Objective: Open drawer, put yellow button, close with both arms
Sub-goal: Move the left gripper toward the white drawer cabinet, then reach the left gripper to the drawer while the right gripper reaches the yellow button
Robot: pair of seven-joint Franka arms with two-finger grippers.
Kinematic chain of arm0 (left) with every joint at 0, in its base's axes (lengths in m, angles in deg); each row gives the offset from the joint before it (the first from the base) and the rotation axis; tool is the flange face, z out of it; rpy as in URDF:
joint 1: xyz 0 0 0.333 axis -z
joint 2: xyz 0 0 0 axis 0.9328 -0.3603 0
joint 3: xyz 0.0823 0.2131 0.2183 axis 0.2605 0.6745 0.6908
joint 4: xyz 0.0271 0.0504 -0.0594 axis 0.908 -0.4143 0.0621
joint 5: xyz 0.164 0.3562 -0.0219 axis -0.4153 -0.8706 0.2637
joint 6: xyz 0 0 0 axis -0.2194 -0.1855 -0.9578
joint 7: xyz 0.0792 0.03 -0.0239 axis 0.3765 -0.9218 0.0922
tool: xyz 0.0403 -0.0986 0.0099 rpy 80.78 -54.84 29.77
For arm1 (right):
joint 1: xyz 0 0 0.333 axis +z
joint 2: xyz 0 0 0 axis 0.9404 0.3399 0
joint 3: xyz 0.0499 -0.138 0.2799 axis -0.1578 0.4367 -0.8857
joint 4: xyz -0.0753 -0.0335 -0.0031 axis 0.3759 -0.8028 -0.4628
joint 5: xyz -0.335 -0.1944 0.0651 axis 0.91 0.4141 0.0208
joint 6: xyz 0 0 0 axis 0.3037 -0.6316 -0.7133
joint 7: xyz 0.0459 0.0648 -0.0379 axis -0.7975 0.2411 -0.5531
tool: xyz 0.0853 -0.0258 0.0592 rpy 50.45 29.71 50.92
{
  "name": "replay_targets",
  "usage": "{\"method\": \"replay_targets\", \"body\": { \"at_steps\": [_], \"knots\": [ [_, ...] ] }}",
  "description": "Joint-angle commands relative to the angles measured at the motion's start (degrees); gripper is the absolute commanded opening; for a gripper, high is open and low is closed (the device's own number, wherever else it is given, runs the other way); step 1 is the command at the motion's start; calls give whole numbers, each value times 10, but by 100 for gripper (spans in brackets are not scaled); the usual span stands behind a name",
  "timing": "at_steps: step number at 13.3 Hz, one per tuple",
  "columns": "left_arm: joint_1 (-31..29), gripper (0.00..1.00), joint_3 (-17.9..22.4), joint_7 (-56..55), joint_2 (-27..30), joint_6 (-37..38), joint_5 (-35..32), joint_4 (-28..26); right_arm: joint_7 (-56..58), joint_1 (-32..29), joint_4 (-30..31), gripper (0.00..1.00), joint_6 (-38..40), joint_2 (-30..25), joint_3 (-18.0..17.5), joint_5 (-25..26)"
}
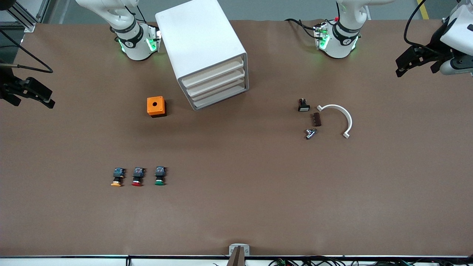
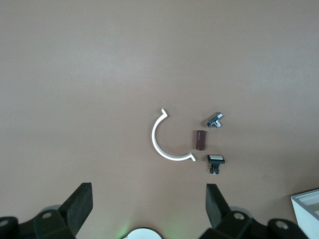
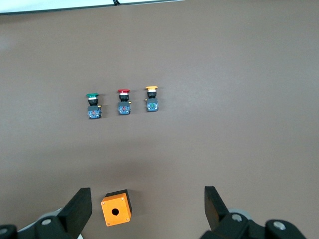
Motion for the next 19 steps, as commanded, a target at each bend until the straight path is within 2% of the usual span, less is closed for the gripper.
{"method": "replay_targets", "body": {
  "at_steps": [1,4,8,12,14,17,19],
  "knots": [
    [-4,100,-4,12,-5,12,-12,14,8,-2,8,100,0,-8,0,-4],
    [0,100,-6,10,-27,15,-13,26,9,-3,8,100,0,-8,0,-4],
    [8,100,-23,1,-110,14,-12,32,9,-3,8,100,0,-8,0,-4],
    [11,100,-39,-45,-195,-53,-3,33,9,-9,8,100,-11,-4,0,-5],
    [38,100,-41,-131,-242,-72,-1,47,9,-9,8,100,-27,5,0,-7],
    [80,100,-40,-285,-343,-76,2,100,10,-3,5,100,-60,54,-3,-4],
    [110,100,-40,-368,-387,-95,3,131,10,-5,1,100,-73,90,-4,-11]
  ]
}}
